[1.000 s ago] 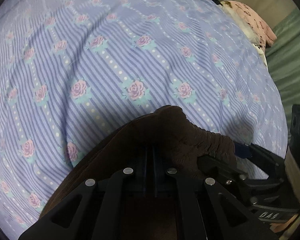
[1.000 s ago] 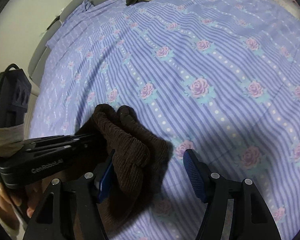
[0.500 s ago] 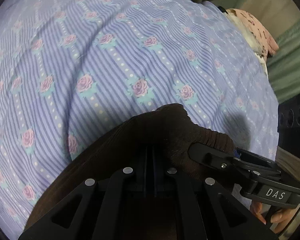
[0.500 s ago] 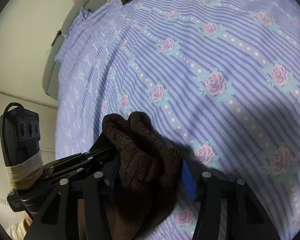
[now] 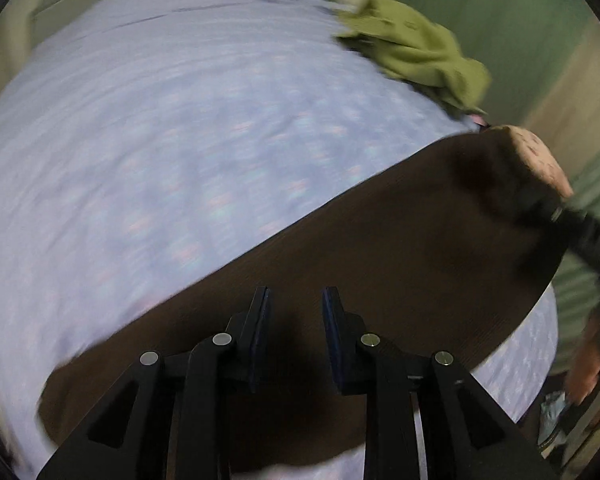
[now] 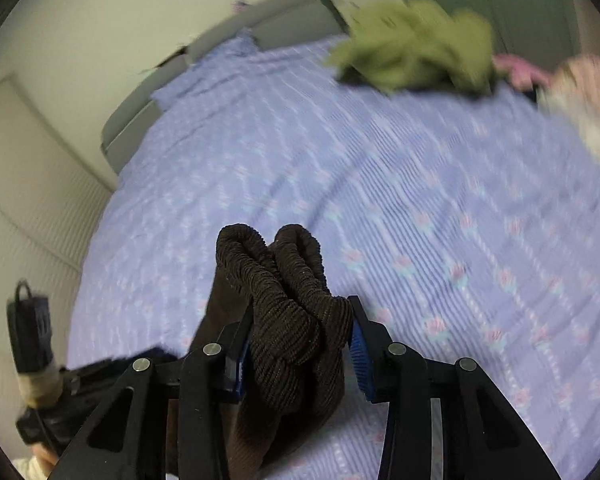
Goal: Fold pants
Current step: 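Grasp the cuff ends with the right tool and fold them over the bundle, then grasp the folded bundle's cuff end with the left tool beside the right tool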
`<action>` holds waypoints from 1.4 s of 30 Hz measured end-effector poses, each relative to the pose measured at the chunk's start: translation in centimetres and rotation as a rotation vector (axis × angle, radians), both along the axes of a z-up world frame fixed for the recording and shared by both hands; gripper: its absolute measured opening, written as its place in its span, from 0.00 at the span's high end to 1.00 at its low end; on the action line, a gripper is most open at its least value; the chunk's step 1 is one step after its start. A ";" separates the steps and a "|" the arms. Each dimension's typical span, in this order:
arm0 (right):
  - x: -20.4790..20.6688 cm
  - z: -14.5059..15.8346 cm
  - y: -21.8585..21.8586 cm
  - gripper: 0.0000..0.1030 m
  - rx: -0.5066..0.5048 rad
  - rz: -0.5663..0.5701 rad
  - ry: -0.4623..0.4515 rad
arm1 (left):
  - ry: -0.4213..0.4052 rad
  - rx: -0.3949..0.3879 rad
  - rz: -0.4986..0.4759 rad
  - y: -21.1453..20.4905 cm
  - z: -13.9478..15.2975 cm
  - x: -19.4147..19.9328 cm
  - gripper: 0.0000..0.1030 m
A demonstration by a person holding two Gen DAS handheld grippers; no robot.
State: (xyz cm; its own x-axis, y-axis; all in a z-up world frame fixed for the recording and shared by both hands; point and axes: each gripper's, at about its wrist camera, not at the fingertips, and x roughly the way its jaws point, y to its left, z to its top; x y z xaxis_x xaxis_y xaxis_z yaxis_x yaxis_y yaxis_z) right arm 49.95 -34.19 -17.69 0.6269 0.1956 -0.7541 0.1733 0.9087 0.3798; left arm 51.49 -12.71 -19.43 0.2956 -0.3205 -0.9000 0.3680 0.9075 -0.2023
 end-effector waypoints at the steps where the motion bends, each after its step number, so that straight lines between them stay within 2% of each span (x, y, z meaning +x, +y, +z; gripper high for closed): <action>1: -0.4 1.2 1.3 0.60 -0.053 0.017 0.000 | 0.007 0.001 0.032 1.8 0.4 -0.9 0.75; 7: -1.1 5.1 9.6 0.60 -0.223 0.132 -0.025 | 0.021 0.011 0.161 10.4 1.8 -6.3 0.75; 15: -3.1 5.3 22.7 0.59 -0.329 0.303 0.000 | -0.005 0.001 0.276 19.8 2.8 -11.2 0.75; 20: -5.0 3.6 30.9 0.59 -0.411 0.398 0.016 | -0.004 0.000 0.305 25.2 2.4 -13.0 0.75; 23: -5.8 2.2 34.7 0.59 -0.420 0.457 0.057 | 0.008 0.003 0.327 27.6 1.7 -13.9 0.75; 25: -7.0 1.5 37.5 0.59 -0.434 0.510 0.052 | 0.020 -0.008 0.342 29.2 1.1 -14.5 0.75; 32: -8.5 -1.6 43.8 0.59 -0.480 0.622 0.071 | 0.050 0.000 0.396 32.8 -0.3 -15.3 0.73; 35: -8.5 -2.5 44.6 0.48 -0.455 0.676 0.126 | 0.041 0.021 0.419 33.9 -0.5 -15.4 0.58; 39: -9.4 -1.2 44.2 0.35 -0.310 0.751 0.151 | 0.022 0.047 0.443 34.7 -0.1 -15.4 0.49; 41: -10.0 0.4 42.9 0.34 -0.233 0.768 0.149 | 0.007 0.055 0.451 34.9 0.5 -15.4 0.47; 42: -10.3 1.5 42.0 0.34 -0.158 0.781 0.146 | -0.003 0.054 0.451 34.8 0.9 -15.4 0.43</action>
